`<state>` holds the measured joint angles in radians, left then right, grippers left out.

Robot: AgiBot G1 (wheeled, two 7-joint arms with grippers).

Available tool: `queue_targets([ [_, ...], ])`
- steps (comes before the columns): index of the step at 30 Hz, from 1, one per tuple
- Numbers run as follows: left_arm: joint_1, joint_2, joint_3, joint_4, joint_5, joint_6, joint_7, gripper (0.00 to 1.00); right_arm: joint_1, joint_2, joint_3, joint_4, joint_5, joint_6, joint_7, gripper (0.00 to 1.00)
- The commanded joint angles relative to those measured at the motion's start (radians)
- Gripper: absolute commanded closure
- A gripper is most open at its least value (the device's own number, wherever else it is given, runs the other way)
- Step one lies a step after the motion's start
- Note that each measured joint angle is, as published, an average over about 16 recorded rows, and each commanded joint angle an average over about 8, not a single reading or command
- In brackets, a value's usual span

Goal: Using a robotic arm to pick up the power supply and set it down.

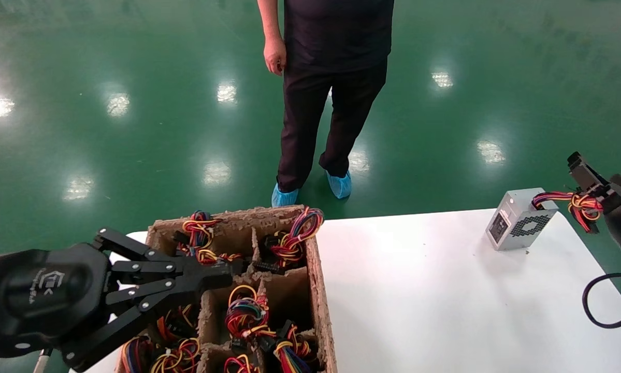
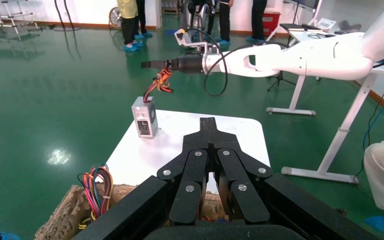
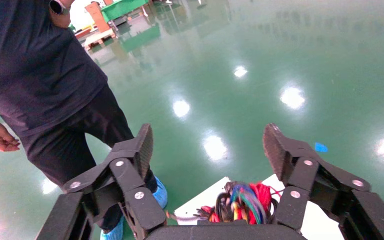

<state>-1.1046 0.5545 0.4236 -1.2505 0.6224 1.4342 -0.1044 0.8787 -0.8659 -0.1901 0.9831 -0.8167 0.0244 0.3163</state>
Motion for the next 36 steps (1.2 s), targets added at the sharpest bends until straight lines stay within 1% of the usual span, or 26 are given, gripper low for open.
queue_targets([
  [1,0.000,0.000,0.000,0.000,0.000,0.000,0.000,1.00,-0.001,0.005,-0.007,0.005,0.003,0.003,0.002,0.00],
  [12,0.000,0.000,0.000,0.000,0.000,0.000,0.000,1.00,0.013,0.020,-0.027,0.024,-0.001,0.008,-0.005,0.00],
  [19,0.000,0.000,0.000,0.000,0.000,0.000,0.000,1.00,0.024,0.024,-0.006,0.059,-0.032,-0.004,-0.032,0.00],
  [24,0.000,0.000,0.000,0.000,0.000,0.000,0.000,1.00,0.021,0.028,0.008,0.081,-0.051,-0.037,-0.053,0.00],
  [28,0.000,0.000,0.000,0.000,0.000,0.000,0.000,1.00,0.030,0.038,0.003,0.092,-0.044,-0.100,-0.057,0.00],
  [36,0.000,0.000,0.000,0.000,0.000,0.000,0.000,0.00,0.054,0.068,-0.010,0.121,-0.024,-0.297,-0.066,0.00],
])
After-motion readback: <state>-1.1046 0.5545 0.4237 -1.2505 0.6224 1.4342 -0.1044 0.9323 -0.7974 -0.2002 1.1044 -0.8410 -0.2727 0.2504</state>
